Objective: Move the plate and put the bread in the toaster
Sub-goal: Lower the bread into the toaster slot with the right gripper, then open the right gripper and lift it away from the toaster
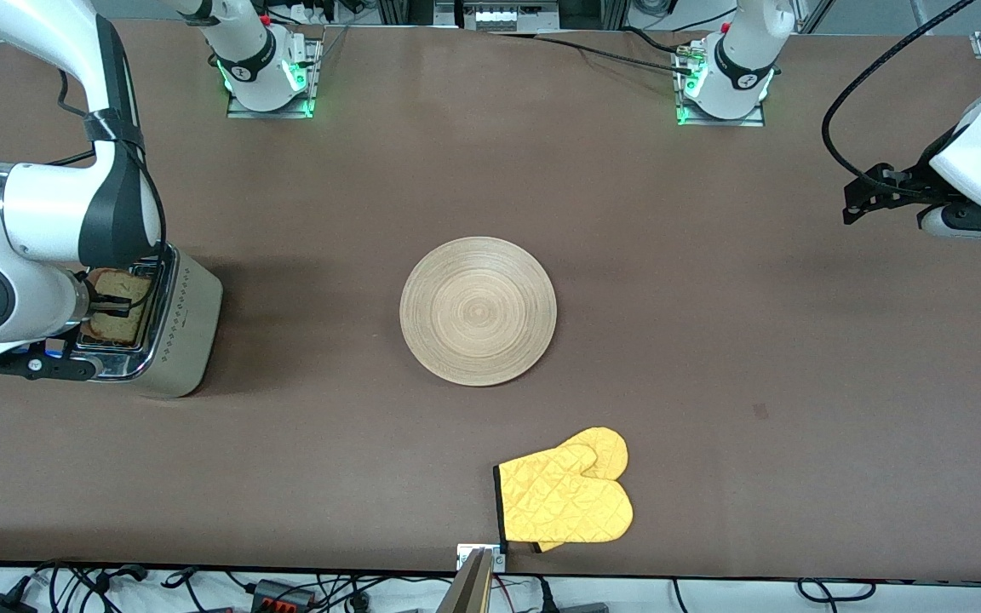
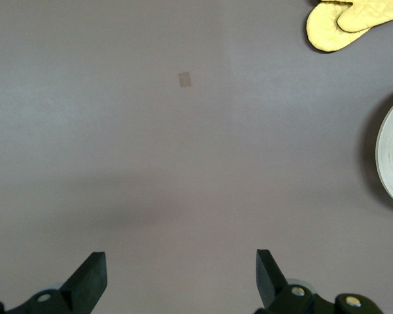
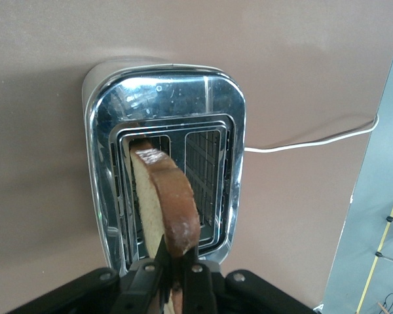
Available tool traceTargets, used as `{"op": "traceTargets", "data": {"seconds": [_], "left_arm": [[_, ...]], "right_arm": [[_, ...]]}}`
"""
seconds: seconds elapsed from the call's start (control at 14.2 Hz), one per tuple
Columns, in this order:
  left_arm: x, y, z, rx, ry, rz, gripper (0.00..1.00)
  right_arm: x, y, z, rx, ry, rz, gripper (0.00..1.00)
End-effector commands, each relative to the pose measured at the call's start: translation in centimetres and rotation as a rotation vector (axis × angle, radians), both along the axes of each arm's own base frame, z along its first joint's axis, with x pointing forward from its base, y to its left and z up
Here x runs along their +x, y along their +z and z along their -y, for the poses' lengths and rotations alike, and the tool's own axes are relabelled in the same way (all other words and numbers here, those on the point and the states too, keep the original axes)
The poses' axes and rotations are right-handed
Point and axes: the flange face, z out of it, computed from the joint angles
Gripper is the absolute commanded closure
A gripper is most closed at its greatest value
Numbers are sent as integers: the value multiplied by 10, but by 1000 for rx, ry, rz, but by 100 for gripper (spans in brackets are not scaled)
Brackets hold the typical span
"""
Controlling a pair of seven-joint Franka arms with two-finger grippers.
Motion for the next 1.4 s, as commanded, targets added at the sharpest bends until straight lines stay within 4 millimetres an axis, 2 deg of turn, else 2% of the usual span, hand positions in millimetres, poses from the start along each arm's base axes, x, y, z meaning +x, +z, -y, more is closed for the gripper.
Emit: {"op": "traceTargets", "data": {"seconds": [0.0,0.14,0.21,0.28,0.42,0.7,0.84,1.05,1.33], "left_arm": [[-2,4,-2,-8,-16,10,0],[-2,4,-2,-8,-15,10,0],[-2,5,-2,-8,-13,12,0],[-2,5,-2,-8,-13,12,0],[-2,5,-2,-8,-13,12,0],[-2,5,-2,-8,-13,12,0],[-2,5,-2,-8,-13,12,0],[-2,5,-2,-8,-9,12,0],[-2,5,-2,-8,-13,12,0]], "right_arm": [[1,4,-2,21,9,11,100],[0,-1,1,20,5,-2,100],[0,-3,1,25,-2,-1,59],[-1,-4,6,38,-20,1,1],[0,-1,5,70,-31,9,0],[-2,16,-1,130,-37,37,0],[2,40,-1,171,-41,89,0],[-1,67,-4,257,-60,130,0],[-5,90,0,336,-74,175,0]]}}
